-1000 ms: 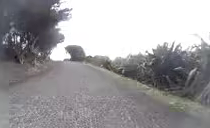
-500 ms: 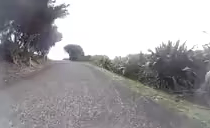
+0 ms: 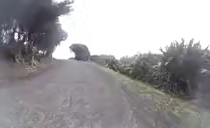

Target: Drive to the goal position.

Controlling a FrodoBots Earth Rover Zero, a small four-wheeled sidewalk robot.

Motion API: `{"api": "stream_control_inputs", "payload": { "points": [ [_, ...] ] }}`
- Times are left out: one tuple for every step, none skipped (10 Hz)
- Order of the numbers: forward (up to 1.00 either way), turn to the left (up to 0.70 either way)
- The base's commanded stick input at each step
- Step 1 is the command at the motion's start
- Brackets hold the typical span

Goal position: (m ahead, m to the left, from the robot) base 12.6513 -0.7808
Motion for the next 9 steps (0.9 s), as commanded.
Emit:
{"api": "stream_control_inputs", "payload": {
  "points": [
    [1.00, 0.09],
    [1.00, 0.08],
    [1.00, 0.07],
    [1.00, 0.06],
    [1.00, 0.05],
    [1.00, 0.04],
    [1.00, 0.04],
    [1.00, 0.03],
    [1.00, 0.02]
  ]
}}
